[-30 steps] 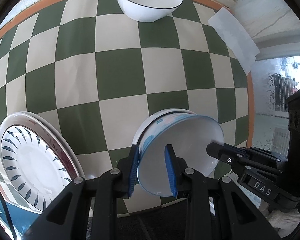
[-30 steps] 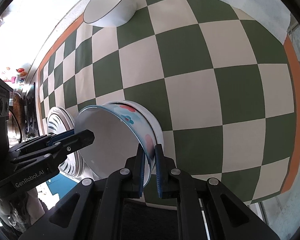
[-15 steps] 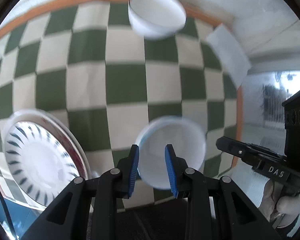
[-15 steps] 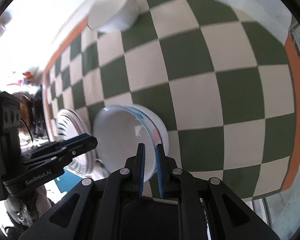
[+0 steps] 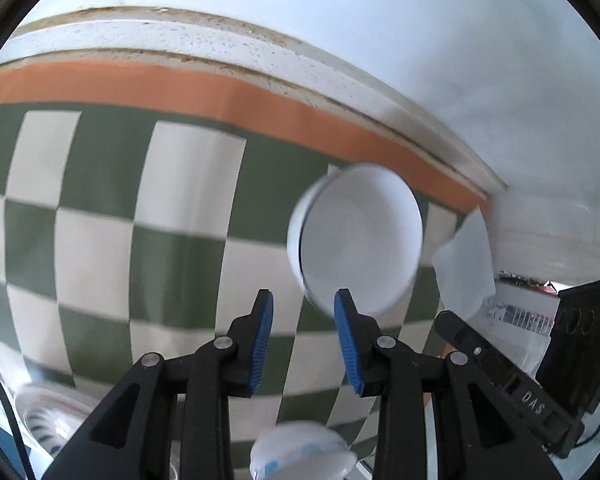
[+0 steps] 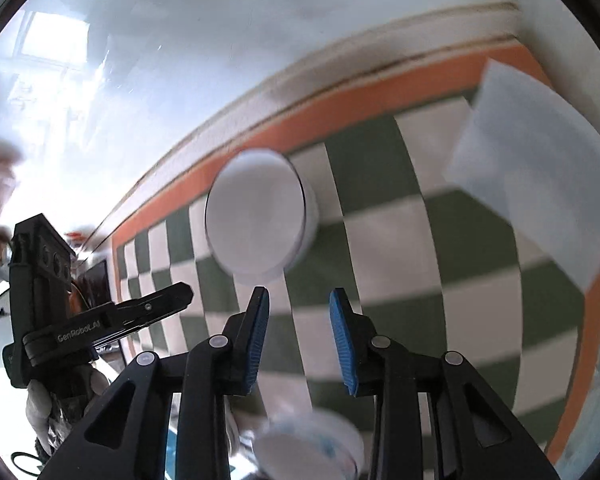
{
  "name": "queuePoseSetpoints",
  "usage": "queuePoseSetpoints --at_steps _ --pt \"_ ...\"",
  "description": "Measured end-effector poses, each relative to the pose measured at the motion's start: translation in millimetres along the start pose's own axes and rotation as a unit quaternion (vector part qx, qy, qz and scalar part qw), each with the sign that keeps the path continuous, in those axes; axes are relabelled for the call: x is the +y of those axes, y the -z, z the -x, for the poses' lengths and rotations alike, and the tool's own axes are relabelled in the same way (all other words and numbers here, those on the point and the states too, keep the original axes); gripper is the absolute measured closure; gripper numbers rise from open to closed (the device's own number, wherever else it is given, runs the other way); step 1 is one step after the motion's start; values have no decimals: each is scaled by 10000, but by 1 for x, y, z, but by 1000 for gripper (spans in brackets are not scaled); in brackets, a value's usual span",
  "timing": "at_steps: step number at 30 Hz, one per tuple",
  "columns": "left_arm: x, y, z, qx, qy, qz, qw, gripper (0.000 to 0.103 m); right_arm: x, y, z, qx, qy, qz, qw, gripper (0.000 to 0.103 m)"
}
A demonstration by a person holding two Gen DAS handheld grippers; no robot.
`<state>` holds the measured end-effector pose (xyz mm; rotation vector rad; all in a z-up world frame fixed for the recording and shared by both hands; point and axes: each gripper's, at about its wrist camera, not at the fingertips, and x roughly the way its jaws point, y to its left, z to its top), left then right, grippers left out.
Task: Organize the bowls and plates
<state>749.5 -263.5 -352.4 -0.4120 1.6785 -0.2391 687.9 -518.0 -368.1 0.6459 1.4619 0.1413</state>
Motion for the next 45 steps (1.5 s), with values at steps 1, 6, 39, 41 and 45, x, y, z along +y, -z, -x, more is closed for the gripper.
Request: queuePoseSetpoints --at_steps 1,6,39,41,45 --pt "1 -7 -5 39 -51 38 10000 74 2 -8 -7 36 48 17 10000 69" --pt "4 -24 -25 149 -99 -32 9998 76 7 -31 -38 302 244 55 9992 69" --pt "-7 -33 -38 -62 -375 -284 9989 92 -7 -47 -73 572 402 -118 9975 90" --pt "-7 -33 -37 -72 -365 -274 9989 92 -6 -47 -75 553 447 -75 9974 90" --pt "-7 -30 -33 -87 -369 -337 9987 92 1 -43 -75 446 584 66 9973 92"
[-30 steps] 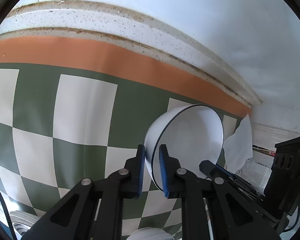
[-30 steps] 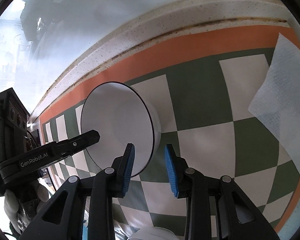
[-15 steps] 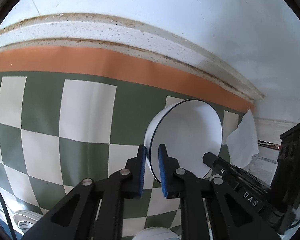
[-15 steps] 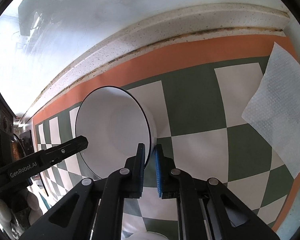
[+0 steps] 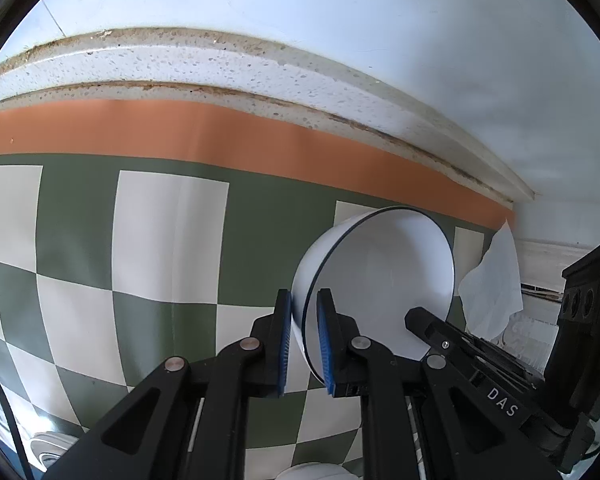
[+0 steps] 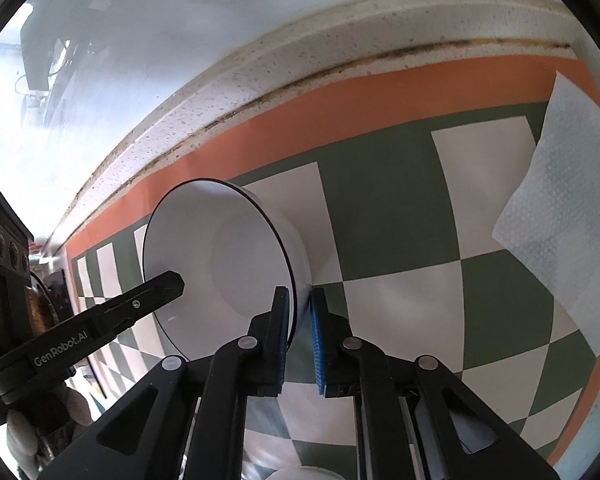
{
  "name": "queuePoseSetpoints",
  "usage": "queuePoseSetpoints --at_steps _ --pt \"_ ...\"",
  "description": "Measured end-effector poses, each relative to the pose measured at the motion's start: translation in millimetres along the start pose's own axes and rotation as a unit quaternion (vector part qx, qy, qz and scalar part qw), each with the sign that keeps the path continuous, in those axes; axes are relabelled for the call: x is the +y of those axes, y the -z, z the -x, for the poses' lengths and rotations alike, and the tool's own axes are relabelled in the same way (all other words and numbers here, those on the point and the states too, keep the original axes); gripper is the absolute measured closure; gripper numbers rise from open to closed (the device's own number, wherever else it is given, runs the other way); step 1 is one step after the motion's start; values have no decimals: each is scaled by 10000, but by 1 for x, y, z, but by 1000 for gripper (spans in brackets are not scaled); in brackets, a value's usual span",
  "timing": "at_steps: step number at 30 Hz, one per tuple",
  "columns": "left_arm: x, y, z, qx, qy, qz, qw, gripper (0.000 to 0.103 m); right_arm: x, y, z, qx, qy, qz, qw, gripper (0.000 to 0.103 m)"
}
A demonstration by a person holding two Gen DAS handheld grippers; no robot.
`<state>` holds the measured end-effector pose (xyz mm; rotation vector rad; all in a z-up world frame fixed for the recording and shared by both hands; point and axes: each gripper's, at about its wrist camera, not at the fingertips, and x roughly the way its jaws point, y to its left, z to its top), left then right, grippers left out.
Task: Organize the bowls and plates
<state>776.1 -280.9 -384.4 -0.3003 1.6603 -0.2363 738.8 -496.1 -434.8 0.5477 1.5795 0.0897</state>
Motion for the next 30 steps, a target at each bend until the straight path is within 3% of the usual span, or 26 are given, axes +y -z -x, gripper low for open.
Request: queuePoseSetpoints --at_steps 17,30 --pt "-19 29 35 -301 10 -416 9987 92 21 23 21 -231 38 263 9994 92" --pt "-28 113 80 -511 15 -796 9955 92 42 112 66 -488 -105 418 9979 92"
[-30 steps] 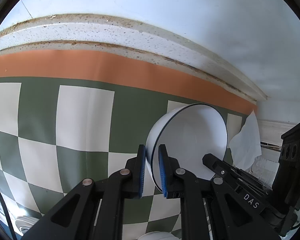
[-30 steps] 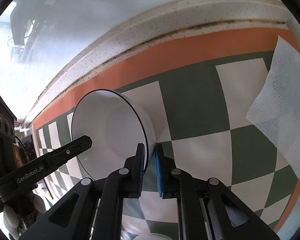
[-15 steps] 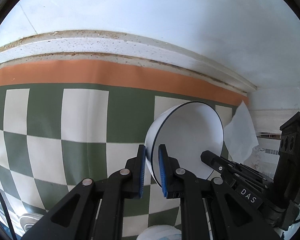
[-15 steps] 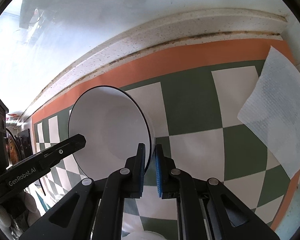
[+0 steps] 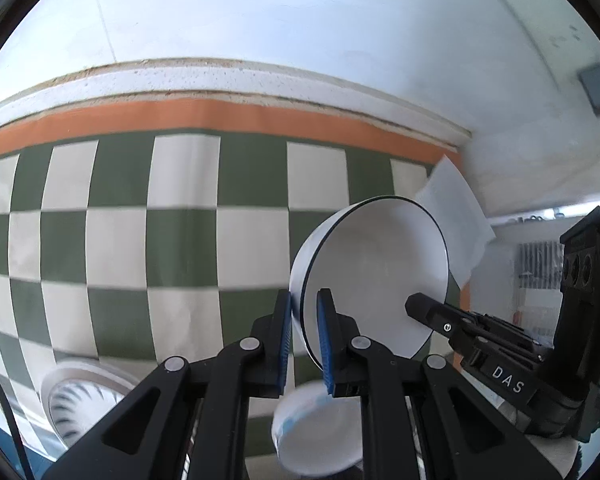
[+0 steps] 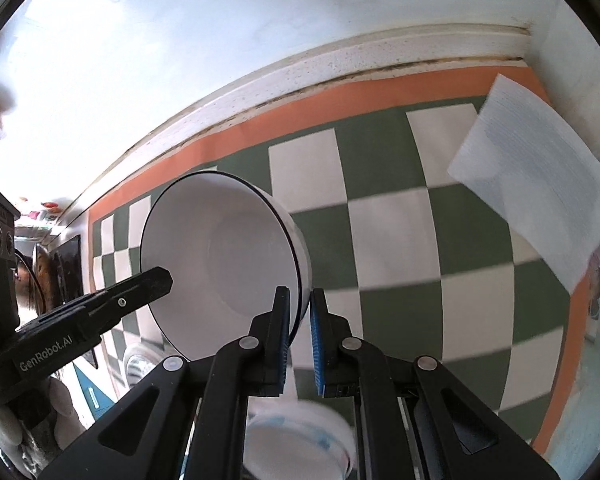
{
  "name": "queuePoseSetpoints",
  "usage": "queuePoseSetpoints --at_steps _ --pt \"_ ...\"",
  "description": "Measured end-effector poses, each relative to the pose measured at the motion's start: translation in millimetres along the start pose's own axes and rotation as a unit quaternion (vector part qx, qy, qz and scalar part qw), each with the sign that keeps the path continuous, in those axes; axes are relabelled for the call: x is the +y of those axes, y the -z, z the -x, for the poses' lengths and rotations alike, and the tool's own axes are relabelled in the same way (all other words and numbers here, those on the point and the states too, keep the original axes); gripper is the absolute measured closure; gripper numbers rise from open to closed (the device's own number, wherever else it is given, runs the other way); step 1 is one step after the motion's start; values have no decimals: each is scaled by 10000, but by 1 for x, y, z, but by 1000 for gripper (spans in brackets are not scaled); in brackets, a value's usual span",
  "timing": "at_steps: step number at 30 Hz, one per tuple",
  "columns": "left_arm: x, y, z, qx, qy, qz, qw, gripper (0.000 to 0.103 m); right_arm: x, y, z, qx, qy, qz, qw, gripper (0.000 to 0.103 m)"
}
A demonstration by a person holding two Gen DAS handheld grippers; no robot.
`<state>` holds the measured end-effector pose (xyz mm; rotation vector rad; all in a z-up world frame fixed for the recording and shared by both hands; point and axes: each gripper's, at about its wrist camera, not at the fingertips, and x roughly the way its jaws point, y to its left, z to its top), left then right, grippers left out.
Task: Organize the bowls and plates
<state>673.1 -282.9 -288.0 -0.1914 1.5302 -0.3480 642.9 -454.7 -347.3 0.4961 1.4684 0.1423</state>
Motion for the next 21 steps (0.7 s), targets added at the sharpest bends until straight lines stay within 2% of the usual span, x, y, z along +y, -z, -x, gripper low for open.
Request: queuePoseSetpoints --at_steps 10,16,21 --pt "-6 86 23 -42 25 -323 9995 92 -19 89 51 -98 -65 44 9999 92" --pt "-2 125 28 -7 -9 -430 9991 92 -25 137 54 -79 -183 -43 9998 92" --pt "3 142 18 150 -32 -413 9990 92 -32 164 42 87 -215 -70 9997 92"
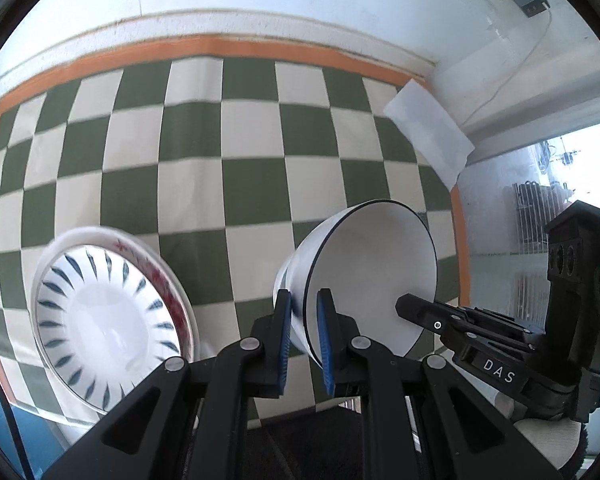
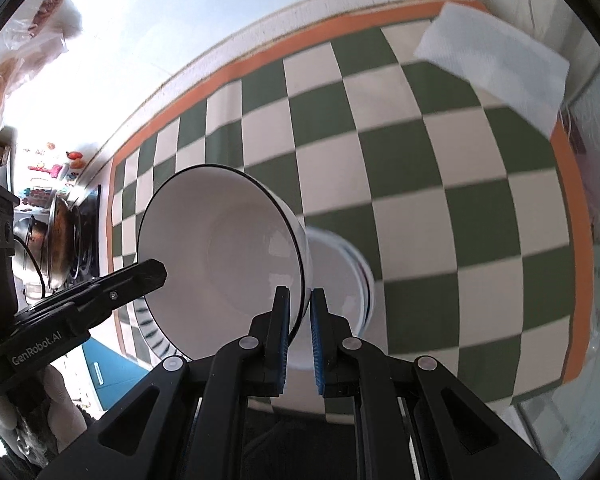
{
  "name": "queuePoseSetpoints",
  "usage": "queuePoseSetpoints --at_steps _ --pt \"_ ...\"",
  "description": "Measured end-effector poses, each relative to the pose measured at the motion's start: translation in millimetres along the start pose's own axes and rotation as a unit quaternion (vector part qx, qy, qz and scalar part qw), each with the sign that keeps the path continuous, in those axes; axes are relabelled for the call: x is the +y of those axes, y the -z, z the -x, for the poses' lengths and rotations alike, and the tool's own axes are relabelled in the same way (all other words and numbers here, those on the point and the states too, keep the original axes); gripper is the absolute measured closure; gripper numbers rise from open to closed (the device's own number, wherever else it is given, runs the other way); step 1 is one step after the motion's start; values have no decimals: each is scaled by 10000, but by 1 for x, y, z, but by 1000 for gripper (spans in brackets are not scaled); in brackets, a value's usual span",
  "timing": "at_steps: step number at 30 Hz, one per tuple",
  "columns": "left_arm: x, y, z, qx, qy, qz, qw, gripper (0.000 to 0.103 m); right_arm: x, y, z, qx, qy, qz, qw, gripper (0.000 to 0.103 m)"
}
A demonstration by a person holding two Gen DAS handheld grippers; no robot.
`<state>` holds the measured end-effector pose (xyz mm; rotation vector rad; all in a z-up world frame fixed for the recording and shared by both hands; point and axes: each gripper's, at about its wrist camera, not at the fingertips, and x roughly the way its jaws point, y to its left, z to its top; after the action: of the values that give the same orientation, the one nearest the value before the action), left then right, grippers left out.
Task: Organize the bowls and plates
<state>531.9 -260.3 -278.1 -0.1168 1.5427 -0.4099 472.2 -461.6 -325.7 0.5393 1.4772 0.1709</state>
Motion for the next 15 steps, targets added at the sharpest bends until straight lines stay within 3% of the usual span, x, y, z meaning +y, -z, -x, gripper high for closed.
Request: queuePoseSetpoints --at_steps 15 --pt "3 8 -42 509 -144 129 9985 92 -23 2 -26 296 75 -143 9994 90"
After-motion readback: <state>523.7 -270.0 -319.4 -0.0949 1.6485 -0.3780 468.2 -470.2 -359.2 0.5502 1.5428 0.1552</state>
